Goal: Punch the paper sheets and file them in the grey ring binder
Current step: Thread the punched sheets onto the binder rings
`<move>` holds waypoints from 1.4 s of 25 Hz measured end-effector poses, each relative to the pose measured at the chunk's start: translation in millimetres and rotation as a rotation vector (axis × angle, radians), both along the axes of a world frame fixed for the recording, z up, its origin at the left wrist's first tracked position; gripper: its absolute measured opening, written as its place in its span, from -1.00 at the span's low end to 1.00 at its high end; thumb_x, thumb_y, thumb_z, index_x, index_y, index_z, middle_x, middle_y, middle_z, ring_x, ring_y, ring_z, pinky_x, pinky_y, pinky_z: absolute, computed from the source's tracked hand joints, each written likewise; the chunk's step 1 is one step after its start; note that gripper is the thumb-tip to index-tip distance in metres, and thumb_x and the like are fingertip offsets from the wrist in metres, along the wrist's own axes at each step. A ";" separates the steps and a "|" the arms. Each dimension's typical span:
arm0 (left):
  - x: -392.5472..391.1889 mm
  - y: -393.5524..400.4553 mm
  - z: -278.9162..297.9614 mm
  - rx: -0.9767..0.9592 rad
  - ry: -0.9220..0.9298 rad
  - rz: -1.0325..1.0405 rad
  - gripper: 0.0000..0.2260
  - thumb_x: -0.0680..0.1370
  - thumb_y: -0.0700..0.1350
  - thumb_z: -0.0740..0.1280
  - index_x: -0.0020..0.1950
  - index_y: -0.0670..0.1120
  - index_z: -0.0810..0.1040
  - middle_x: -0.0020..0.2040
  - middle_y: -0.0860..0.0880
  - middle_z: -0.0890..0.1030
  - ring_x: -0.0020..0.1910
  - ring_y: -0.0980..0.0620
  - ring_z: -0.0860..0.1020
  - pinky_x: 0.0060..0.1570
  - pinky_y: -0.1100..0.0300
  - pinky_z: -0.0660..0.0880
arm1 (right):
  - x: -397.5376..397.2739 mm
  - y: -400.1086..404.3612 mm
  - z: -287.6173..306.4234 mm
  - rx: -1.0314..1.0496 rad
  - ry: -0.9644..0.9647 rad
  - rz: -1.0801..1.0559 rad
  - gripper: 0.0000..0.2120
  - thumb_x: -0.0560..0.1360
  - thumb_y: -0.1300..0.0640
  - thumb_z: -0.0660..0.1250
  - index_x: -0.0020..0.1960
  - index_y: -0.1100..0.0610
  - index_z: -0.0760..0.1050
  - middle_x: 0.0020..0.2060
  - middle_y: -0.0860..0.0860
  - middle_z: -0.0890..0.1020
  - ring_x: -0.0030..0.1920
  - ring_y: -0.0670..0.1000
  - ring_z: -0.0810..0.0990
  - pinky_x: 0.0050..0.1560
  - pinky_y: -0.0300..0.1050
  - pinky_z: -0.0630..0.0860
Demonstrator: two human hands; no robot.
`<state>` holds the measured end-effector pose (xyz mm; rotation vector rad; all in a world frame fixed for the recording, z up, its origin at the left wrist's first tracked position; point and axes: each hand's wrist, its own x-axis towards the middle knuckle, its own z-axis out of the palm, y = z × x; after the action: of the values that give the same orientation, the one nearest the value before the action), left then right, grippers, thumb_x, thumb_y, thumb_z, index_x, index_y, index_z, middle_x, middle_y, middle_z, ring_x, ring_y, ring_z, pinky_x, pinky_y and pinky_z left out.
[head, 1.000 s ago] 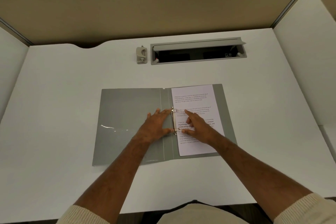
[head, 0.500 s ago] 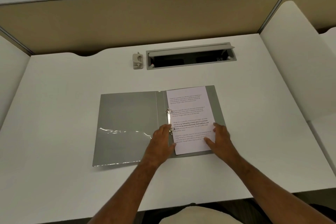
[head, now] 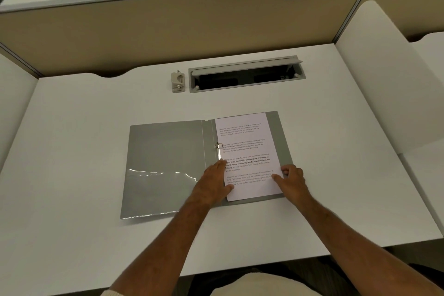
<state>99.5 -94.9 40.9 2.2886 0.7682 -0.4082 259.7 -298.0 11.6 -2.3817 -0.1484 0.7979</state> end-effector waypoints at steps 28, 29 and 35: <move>2.5 3.5 10.6 -0.043 0.022 0.011 -0.22 0.55 -0.01 0.46 0.64 -0.09 0.11 0.59 -0.08 0.29 0.54 -0.07 0.31 0.48 0.03 0.30 | -0.7 20.1 19.1 0.011 -0.054 0.013 -0.47 0.51 -0.08 0.44 0.34 0.15 0.35 0.22 0.09 0.56 0.21 0.15 0.56 0.19 0.06 0.54; 2.0 3.7 10.5 -0.044 0.023 0.009 -0.22 0.55 -0.01 0.46 0.64 -0.09 0.11 0.59 -0.08 0.29 0.54 -0.07 0.31 0.48 0.02 0.31 | 1.2 21.0 23.0 0.031 -0.017 -0.022 -0.45 0.52 -0.07 0.43 0.38 0.15 0.34 0.24 0.09 0.56 0.21 0.14 0.56 0.18 0.01 0.51; 2.7 2.0 13.7 -0.040 0.020 0.003 -0.27 0.55 -0.03 0.47 0.61 -0.08 0.17 0.53 -0.08 0.38 0.48 -0.06 0.38 0.40 0.07 0.40 | 8.9 29.3 29.0 0.175 0.180 -0.172 -0.43 0.50 -0.18 0.41 0.36 0.14 0.42 0.21 0.02 0.59 0.14 0.07 0.61 0.15 -0.01 0.55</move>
<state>102.3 -92.9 54.6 2.2485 0.7669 -0.4419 268.6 -268.7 40.6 -2.1152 0.0576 0.8743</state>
